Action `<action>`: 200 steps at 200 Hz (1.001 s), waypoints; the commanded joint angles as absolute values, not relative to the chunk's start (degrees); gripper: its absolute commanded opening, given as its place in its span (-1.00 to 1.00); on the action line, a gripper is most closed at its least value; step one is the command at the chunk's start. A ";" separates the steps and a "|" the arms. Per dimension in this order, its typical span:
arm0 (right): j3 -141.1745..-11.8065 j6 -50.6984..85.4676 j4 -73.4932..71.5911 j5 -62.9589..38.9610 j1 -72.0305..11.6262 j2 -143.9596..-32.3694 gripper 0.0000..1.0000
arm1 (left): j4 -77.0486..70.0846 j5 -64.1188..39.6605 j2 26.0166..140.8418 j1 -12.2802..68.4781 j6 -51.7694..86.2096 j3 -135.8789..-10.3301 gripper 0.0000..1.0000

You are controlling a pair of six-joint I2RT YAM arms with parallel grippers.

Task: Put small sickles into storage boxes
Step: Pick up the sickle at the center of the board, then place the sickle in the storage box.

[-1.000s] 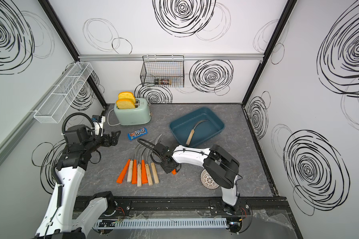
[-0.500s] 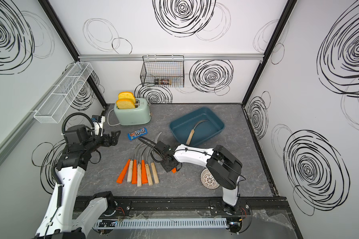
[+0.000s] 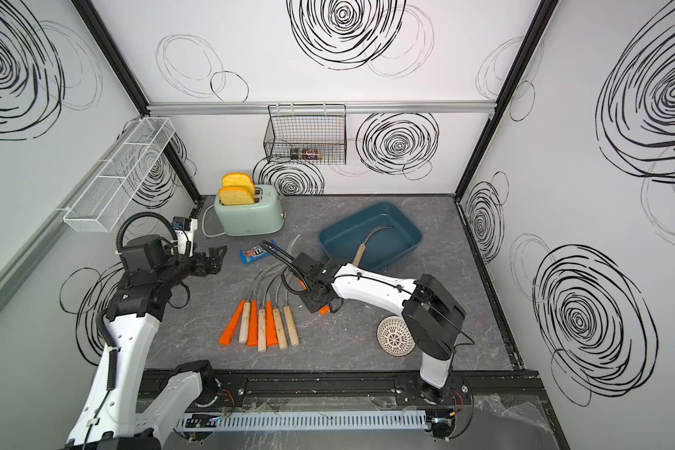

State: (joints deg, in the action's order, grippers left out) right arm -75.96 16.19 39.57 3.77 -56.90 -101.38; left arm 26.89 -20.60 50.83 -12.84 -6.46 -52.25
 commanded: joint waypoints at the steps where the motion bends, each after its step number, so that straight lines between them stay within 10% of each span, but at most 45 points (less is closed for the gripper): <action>1: -77.25 15.36 41.73 2.08 -54.75 -98.67 -1.00 | 24.98 -21.45 50.36 -13.59 -6.30 -53.68 0.93; 200: -79.98 16.17 41.59 -15.69 -25.82 -94.38 -1.00 | 22.77 -24.78 49.31 -13.62 -3.98 -54.85 0.93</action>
